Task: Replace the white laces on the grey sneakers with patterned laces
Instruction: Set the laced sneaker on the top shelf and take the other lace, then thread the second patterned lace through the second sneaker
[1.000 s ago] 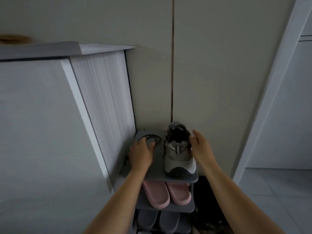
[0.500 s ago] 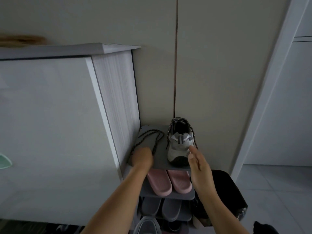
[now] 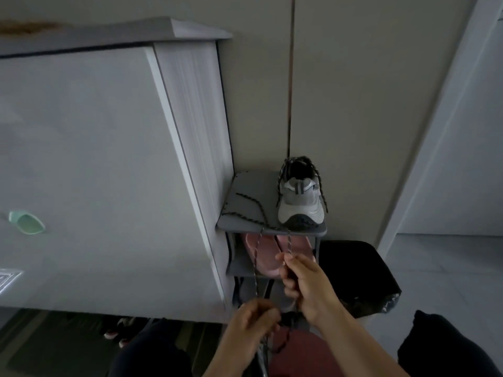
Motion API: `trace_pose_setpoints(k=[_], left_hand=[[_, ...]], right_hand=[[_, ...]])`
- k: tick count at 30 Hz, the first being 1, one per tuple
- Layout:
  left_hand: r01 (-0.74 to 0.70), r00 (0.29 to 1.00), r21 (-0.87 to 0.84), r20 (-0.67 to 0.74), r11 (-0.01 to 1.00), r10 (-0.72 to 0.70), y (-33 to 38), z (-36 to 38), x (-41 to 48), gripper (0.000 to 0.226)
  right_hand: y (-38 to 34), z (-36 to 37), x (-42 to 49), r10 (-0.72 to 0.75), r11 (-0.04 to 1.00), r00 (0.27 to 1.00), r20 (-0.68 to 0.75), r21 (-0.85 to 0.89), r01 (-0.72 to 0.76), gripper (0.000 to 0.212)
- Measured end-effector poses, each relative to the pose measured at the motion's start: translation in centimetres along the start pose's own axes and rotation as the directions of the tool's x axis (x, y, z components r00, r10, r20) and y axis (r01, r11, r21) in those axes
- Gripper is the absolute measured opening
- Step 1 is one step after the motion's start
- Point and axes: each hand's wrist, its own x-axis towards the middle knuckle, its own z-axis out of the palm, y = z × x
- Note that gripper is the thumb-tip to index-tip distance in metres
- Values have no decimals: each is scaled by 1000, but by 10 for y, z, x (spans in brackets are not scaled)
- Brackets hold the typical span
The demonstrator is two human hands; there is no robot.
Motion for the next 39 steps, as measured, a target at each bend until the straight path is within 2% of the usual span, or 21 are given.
trace_pose_setpoints(k=[1,2,3,5,6,7,10,14,16,18,21,22,24,26,28,30,33,35,37,39], left_hand=[[26,995,134,-103,991,-12,-19,-5,0,5],[82,981,329,-192,941,-18,-37,-9,0,18],[159,973,514,-224,843,-48,-52,-13,-2,36],[261,964,696,-153,669,-217,-73,-14,-7,66],[269,955,715,-112,646,-273,-79,-12,-9,69],[252,959,725,-99,641,-265,-81,-8,-10,65],[235,972,731,-175,641,-156,-89,-6,-6,46],[123,984,614,-175,780,-17,-78,15,-11,41],[122,988,576,-149,808,-42,-76,31,-11,41],[109,993,692,-102,714,-53,-74,41,-8,44],[7,989,780,-99,626,112,-63,38,-5,61],[-83,974,795,-63,601,217,-57,36,-4,63],[-328,919,824,164,461,359,-39,38,1,56],[-435,894,807,332,399,302,-28,39,11,35],[-381,924,809,317,448,215,-29,33,28,26],[-290,957,791,238,538,166,-34,18,43,25],[-164,981,729,53,664,185,-41,-7,57,23],[-124,986,701,9,702,166,-44,-18,60,22],[-67,994,566,-28,822,101,-50,-19,61,19],[32,994,293,-105,956,-1,-56,-16,62,14]], right_hand=[[9,-10,-4,36,999,999,5,-34,-36,22],[19,-22,-10,78,994,997,8,-74,-77,23],[30,-32,-15,119,987,993,3,-106,-118,23],[50,-51,-25,178,978,984,-26,-108,-180,25],[57,-58,-29,188,978,981,-40,-87,-191,28],[60,-63,-33,184,980,982,-51,-65,-187,31],[63,-76,-45,147,983,986,-80,-101,-155,36],[60,-87,-57,185,947,982,-38,-260,-188,34],[63,-92,-63,240,904,971,2,-364,-223,33],[68,-94,-65,285,833,958,24,-501,-235,32],[74,-98,-63,262,680,963,56,-719,-143,36],[73,-98,-62,253,649,964,82,-753,-107,38],[63,-94,-63,220,648,964,151,-761,-29,36],[42,-86,-65,124,687,968,218,-723,75,29],[19,-85,-63,-8,767,982,187,-629,126,28],[2,-92,-55,-93,839,989,113,-526,139,26],[-6,-100,-45,-157,874,986,51,-459,163,26],[-3,-101,-38,-174,881,985,9,-445,159,21],[7,-98,-30,-181,860,983,2,-485,160,13],[25,-92,-21,-140,835,990,14,-536,126,9]])
